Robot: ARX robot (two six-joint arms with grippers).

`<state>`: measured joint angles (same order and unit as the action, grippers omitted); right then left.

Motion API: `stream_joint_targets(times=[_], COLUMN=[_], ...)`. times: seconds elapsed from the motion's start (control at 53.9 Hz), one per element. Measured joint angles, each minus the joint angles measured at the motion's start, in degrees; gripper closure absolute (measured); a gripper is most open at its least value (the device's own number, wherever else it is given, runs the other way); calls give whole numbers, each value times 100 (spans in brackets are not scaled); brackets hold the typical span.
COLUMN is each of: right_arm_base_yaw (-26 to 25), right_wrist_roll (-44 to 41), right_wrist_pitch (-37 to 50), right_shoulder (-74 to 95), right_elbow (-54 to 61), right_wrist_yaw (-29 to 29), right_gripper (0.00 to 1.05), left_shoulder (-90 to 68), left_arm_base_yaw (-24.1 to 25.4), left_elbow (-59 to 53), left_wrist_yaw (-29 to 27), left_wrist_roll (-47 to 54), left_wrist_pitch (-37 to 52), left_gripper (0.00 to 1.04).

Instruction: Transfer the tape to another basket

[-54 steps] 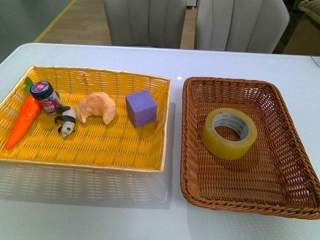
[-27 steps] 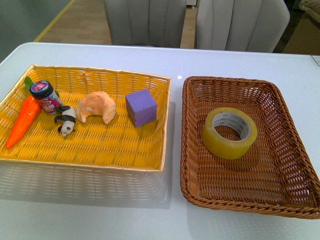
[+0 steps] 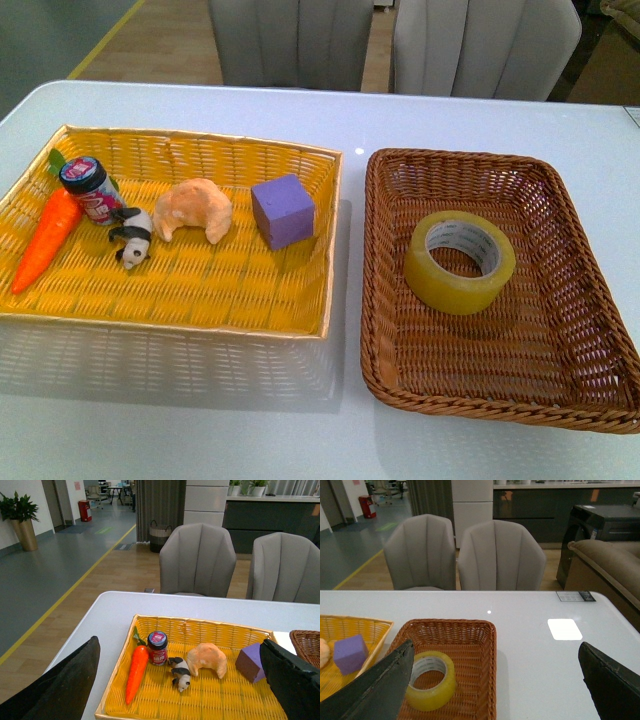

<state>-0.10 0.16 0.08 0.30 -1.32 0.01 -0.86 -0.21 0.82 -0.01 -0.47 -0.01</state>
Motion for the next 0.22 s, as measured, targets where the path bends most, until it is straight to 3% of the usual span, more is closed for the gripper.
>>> stream_joint_targets(times=[0.223], right_arm_base_yaw=[0], right_wrist_roll=[0], right_wrist_pitch=[0], right_shoulder=[0], right_elbow=[0], right_wrist_yaw=[0], right_gripper=[9], left_shoulder=[0], left_arm_base_yaw=[0], left_elbow=[2], left_wrist_yaw=[2], left_wrist_roll=[0], left_wrist_pitch=[0], left_gripper=[9])
